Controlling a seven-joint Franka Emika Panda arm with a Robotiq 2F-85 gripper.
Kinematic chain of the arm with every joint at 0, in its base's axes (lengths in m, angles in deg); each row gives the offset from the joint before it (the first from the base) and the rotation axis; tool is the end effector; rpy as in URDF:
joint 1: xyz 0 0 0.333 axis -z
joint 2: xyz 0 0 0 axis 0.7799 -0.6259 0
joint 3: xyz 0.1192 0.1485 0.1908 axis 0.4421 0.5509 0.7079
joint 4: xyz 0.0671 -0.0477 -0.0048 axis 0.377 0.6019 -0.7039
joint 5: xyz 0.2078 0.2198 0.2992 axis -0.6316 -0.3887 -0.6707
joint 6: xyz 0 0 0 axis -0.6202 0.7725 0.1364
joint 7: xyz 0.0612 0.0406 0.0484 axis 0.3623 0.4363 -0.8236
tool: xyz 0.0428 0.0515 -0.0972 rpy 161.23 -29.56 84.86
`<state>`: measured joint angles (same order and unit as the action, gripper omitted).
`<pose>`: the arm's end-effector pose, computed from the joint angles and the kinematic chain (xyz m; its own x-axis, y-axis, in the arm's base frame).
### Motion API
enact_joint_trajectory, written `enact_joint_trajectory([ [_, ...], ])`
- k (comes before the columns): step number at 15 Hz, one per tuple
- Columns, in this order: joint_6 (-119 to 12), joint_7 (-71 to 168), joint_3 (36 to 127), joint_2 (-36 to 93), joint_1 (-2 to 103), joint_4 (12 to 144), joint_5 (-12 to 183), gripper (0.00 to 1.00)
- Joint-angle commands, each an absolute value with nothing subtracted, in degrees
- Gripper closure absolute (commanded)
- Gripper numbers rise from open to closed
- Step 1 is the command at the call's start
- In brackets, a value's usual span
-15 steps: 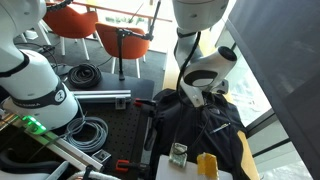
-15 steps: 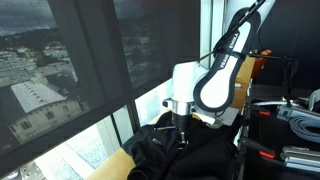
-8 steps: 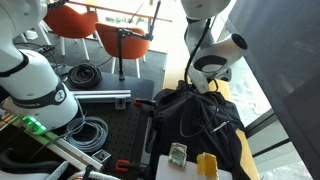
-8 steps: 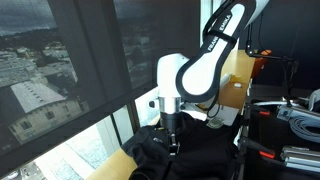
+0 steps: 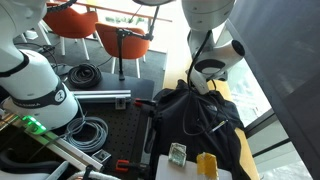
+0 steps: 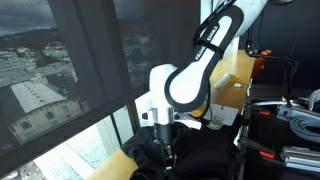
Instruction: Close the zip on the black jacket.
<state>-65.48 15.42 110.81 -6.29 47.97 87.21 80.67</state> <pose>0.5427 0.3133 0.0261 0.6883 0.7174 0.1081 0.7041 -0.6246 -0.3378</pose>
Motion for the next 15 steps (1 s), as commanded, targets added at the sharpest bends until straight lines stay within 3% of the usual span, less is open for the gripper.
enact_joint_trajectory([
  [1, -63.64, 11.85, 113.38, -11.67, 47.57, 81.26, 79.49, 0.98],
  [12, -62.83, -0.17, 119.96, -17.99, 49.16, 74.57, 78.25, 0.98],
  [13, -62.62, -0.29, 119.50, -17.95, 48.80, 74.55, 78.25, 0.68],
  [15, -63.23, -1.09, 119.72, -17.29, 49.18, 75.82, 77.73, 0.60],
])
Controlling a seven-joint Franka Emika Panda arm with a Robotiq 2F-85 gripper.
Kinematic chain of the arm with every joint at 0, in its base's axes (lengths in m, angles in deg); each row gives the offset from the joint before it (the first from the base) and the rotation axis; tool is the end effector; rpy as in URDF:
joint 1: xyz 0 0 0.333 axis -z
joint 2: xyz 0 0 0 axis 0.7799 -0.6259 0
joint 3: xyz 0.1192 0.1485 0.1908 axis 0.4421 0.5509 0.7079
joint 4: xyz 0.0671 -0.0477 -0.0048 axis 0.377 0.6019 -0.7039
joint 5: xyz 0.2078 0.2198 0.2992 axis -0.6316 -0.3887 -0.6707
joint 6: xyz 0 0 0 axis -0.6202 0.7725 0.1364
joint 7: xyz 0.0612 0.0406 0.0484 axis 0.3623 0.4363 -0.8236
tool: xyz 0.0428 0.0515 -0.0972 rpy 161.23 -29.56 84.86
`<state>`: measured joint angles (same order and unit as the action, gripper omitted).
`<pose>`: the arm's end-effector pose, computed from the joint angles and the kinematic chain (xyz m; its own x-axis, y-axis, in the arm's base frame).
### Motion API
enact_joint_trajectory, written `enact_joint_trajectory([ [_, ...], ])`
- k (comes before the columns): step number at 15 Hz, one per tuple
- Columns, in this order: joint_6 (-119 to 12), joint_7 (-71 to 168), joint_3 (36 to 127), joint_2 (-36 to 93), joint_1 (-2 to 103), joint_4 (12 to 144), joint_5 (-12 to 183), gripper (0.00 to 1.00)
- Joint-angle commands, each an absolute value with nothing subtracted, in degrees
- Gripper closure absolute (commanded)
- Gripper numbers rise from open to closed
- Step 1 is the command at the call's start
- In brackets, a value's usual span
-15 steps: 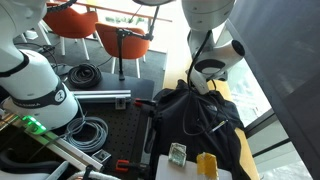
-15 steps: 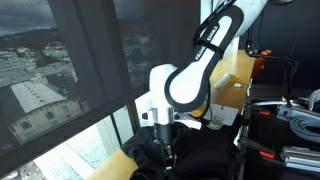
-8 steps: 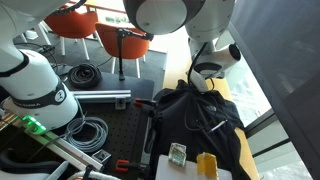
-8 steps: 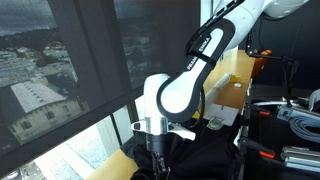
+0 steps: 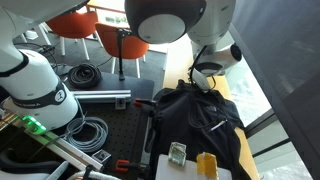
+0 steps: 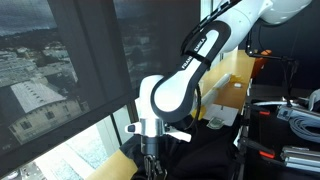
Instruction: Close the zip on the black jacket.
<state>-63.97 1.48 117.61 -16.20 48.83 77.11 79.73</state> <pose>0.5482 0.3707 0.0171 0.5295 0.8023 0.2756 0.8199 -0.4006 -0.4090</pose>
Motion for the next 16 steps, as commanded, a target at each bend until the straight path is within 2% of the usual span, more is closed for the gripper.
enact_joint_trajectory([
  [1, -63.88, -1.42, 120.20, -16.61, 49.52, 76.98, 77.40, 0.53],
  [8, -69.70, 3.32, 116.88, -5.01, 50.58, 91.36, 78.69, 0.02],
  [16, -84.16, 10.59, 104.79, 13.29, 54.43, 115.50, 81.05, 0.00],
])
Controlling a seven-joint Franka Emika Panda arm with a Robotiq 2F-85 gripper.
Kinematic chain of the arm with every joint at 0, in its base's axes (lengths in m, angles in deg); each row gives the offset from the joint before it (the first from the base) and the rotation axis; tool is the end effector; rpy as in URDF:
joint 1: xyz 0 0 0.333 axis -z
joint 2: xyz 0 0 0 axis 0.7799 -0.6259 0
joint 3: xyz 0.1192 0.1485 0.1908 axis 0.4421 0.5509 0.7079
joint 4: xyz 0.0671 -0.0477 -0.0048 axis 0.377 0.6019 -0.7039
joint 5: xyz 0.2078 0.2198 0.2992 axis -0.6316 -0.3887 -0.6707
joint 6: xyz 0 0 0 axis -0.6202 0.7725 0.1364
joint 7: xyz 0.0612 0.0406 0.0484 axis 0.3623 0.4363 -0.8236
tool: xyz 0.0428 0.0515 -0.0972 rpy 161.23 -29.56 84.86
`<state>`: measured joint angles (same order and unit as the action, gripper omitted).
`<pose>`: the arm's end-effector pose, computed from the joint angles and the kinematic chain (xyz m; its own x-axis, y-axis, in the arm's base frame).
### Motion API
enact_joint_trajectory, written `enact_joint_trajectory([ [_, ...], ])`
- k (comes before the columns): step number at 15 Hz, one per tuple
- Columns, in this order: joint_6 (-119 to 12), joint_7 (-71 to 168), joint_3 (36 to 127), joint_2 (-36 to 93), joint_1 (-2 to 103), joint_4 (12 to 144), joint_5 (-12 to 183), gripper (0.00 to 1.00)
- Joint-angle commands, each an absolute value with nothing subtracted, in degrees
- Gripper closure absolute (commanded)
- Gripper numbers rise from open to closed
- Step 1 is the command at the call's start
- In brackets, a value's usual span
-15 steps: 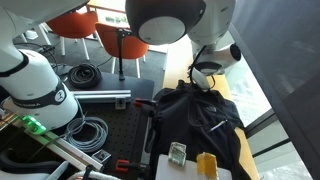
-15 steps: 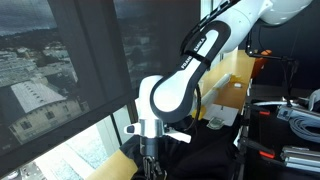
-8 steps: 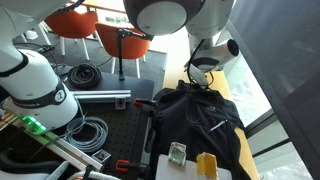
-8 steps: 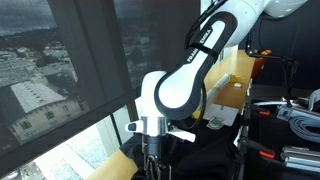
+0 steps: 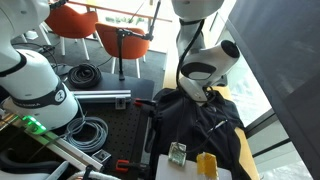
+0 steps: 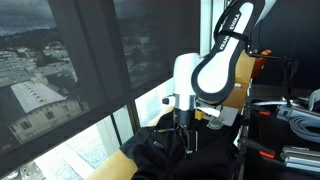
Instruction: Close the zip on the black jacket.
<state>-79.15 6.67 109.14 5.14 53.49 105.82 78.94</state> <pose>0.5127 0.2320 0.0388 0.6469 0.7379 0.1923 0.7618 -0.6143 -0.2056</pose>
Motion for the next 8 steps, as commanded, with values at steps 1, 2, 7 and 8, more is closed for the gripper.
enact_joint_trajectory([
  [1, -85.75, 11.43, 103.37, 15.24, 55.53, 117.96, 81.28, 0.00],
  [2, -86.85, 11.86, 103.01, 17.32, 57.84, 120.19, 80.64, 0.00],
  [7, -88.71, 11.28, 106.22, 25.38, 71.95, 125.69, 75.43, 0.00],
  [8, -88.07, 10.53, 108.02, 26.66, 74.80, 125.55, 73.08, 0.00],
])
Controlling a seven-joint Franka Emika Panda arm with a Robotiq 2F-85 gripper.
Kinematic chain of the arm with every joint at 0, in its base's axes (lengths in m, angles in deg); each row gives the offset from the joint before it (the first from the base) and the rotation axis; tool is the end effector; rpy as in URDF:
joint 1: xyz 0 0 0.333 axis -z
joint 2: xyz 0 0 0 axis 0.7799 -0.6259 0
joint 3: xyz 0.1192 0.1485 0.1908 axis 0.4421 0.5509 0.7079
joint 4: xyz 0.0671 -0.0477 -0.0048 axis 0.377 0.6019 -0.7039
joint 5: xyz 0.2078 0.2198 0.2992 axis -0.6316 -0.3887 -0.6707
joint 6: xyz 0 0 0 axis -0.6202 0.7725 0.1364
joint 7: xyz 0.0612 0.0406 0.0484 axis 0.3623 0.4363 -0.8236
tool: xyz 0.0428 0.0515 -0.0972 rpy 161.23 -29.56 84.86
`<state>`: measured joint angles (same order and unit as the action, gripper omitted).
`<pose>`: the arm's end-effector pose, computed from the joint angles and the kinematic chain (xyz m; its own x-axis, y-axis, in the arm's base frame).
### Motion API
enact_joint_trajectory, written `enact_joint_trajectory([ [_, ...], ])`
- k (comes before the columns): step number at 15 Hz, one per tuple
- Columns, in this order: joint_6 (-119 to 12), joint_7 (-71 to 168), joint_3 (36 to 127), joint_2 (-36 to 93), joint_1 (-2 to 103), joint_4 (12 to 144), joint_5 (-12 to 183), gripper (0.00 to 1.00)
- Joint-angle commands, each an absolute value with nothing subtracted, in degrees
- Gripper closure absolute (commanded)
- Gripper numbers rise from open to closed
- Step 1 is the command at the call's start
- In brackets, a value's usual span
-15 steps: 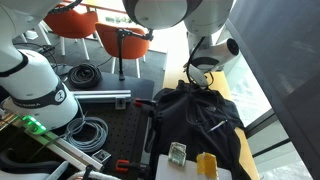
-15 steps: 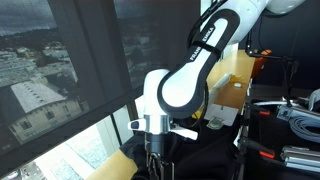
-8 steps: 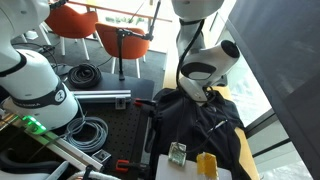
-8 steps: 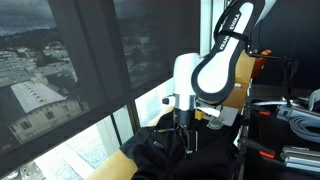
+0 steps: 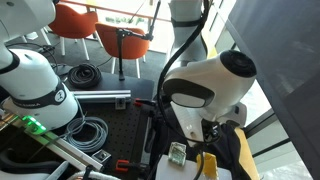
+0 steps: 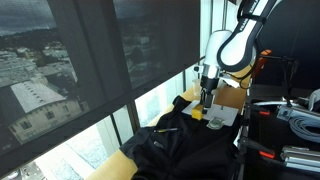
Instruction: Close the zip on the black jacket.
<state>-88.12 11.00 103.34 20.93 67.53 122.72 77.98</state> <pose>0.5055 0.0298 0.0831 0.8656 0.4569 0.2050 0.4752 -0.8785 -0.0483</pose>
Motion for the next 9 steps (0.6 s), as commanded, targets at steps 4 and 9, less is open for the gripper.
enact_joint_trajectory([
  [4, -86.12, 9.28, 111.89, 31.80, 79.23, 124.08, 64.17, 0.00],
  [9, -80.05, 10.43, 116.81, 37.90, 81.31, 122.38, 58.08, 0.00],
])
